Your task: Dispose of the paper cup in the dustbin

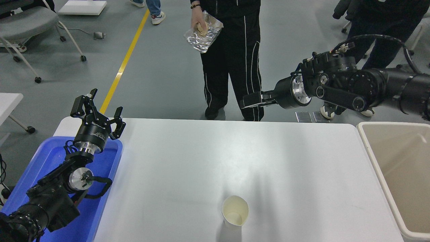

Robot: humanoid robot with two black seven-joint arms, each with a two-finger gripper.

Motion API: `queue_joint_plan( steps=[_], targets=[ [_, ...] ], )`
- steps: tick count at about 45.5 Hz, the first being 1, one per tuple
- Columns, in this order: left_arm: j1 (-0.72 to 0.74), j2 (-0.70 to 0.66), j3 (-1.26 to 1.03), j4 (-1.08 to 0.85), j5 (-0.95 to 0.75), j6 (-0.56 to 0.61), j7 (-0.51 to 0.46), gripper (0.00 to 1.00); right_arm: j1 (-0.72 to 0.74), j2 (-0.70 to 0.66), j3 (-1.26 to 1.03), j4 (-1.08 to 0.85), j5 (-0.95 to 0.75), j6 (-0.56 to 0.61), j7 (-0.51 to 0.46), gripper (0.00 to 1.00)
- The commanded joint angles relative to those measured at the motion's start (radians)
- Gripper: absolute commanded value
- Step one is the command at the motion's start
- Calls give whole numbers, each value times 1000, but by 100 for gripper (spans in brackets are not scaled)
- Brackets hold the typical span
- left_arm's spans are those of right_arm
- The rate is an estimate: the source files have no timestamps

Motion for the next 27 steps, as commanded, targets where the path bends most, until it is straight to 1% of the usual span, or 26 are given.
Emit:
queue_joint_plan(
  steps=[1,9,17,27],
  targets=[
    [0,0,0,1,0,0,0,100,7,34,-53,133,-65,45,0,99],
    [0,0,0,1,0,0,0,100,-39,77,-55,147,-85,51,0,99],
    [0,0,0,-1,0,0,0,100,-127,134,-55,127,-105,49,0,99],
    [0,0,0,-1,0,0,0,100,-197,140,-52,78,-107,46,0,99]
  ],
)
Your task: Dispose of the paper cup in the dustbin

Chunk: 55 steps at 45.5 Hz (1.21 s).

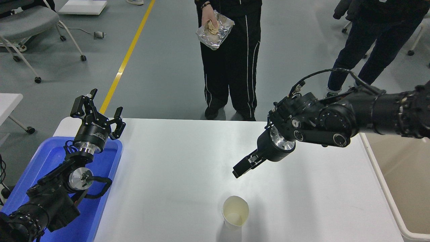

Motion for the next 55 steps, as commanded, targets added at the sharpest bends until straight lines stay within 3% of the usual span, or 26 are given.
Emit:
queue_joint_plan(
  steps=[1,26,32,36,38,42,55],
  targets=[
    [0,0,0,0,0,0,0,100,-82,26,-1,-36,-11,-1,0,99],
    [0,0,0,1,0,0,0,100,-193,44,14,-144,-7,-13,1,96],
    [0,0,0,1,0,0,0,100,-209,45,11,-162,-13,-15,8,82],
    [0,0,0,1,0,0,0,100,-209,49,11,-168,-16,-13,9,64],
    [0,0,0,0,0,0,0,100,-209,49,10,-173,-25,-13,11,48],
    [0,0,0,1,0,0,0,100,-202,46,8,-174,-79,-9,18,0],
    [0,0,0,0,0,0,0,100,-199,38,16,-194,-94,-7,25,0]
  ],
)
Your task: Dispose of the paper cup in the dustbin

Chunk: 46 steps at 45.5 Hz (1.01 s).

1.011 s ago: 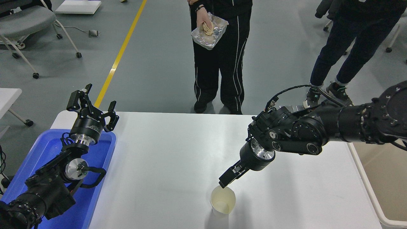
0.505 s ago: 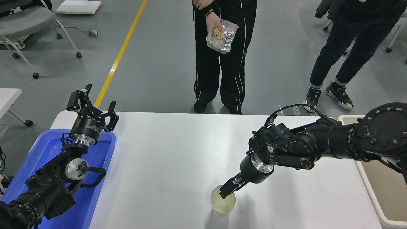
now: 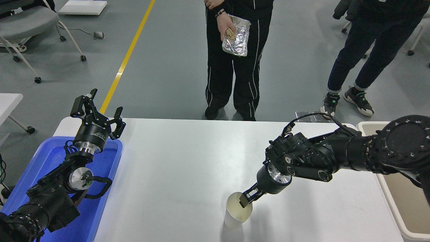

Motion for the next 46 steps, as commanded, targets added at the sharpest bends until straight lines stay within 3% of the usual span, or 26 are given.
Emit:
queue_joint_plan(
  steps=[1,15,25,46],
  targets=[
    [0,0,0,-1,0,0,0,100,3,-5,6,-14,-20,0,6,0],
    [0,0,0,1,0,0,0,100,14,-28,41,-7,-17,-1,17,0],
    [0,0,0,1,0,0,0,100,101,-109,151,30,-13,12,40,0],
    [0,0,0,1,0,0,0,100,278,-323,490,36,128,192,41,0]
  ],
)
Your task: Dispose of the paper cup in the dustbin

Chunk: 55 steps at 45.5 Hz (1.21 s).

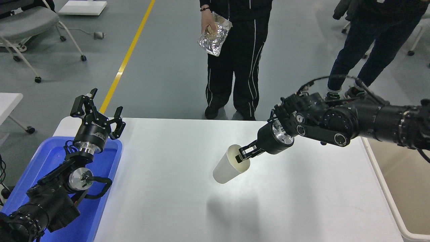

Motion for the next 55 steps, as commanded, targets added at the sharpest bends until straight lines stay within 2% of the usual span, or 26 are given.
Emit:
queue_joint_plan(
  steps=[1,14,27,34,40,55],
  targets=[
    [0,0,0,0,0,0,0,100,86,-118,164,4,95,84,2,0],
    [0,0,0,0,0,0,0,100,115,-250,290,-5,110,143,1,0],
    [0,0,0,0,0,0,0,100,106,-306,305,-68,113,142,1,0],
    [0,0,0,0,0,0,0,100,58,-309,305,-299,121,139,1,0],
    [0,0,0,0,0,0,0,100,-9,-305,304,-546,217,140,1,0],
    [0,0,0,0,0,0,0,100,-253,-308,302,-1036,385,128,-5,0]
  ],
)
